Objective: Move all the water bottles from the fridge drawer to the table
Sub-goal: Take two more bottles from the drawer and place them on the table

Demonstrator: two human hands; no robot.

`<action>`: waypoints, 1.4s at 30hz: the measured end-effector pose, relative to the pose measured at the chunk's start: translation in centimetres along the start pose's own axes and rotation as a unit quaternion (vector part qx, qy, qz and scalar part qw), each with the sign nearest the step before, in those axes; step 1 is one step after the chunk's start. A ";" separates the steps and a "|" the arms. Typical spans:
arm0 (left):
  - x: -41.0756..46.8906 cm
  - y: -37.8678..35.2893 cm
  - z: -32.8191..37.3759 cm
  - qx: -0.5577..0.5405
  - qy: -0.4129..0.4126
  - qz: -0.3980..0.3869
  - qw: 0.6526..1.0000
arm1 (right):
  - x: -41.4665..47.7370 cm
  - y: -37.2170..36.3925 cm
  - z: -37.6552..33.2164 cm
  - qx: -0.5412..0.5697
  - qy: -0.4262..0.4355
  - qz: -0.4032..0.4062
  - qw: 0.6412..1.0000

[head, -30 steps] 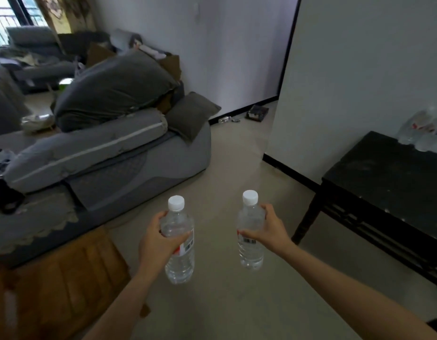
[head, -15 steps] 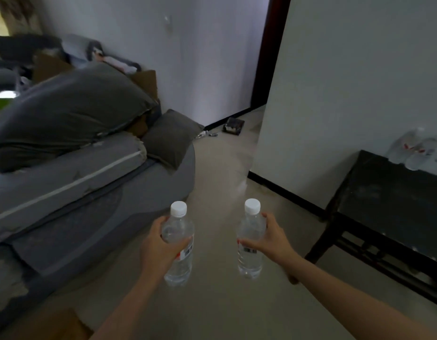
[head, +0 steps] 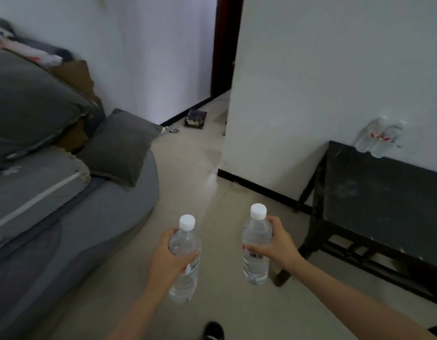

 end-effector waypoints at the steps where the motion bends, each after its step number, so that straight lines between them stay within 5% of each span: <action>1: 1.6 -0.8 0.5 0.002 -0.006 -0.005 1.000 | 1.4 0.5 0.0 -0.002 0.004 0.002 1.000; 14: 20.4 -6.8 7.4 0.050 -0.052 0.001 0.997 | 19.3 7.6 -0.2 0.004 0.007 0.045 0.999; 30: 47.8 -13.1 13.3 0.052 -0.082 -0.123 0.988 | 40.3 13.2 -1.8 0.037 -0.086 0.137 0.986; 42: 57.5 -26.6 15.3 0.015 -0.071 -0.243 0.967 | 41.3 20.1 5.6 0.054 -0.210 0.215 0.952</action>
Point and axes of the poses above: each hand's wrist, its own x-axis towards the middle knuckle, its own y-axis out of the back of the hand, z = x × y, the point moved 5 cm from there along x, towards the middle knuckle, and after that the axes turned 6 degrees about -z, right-handed, at the moved point
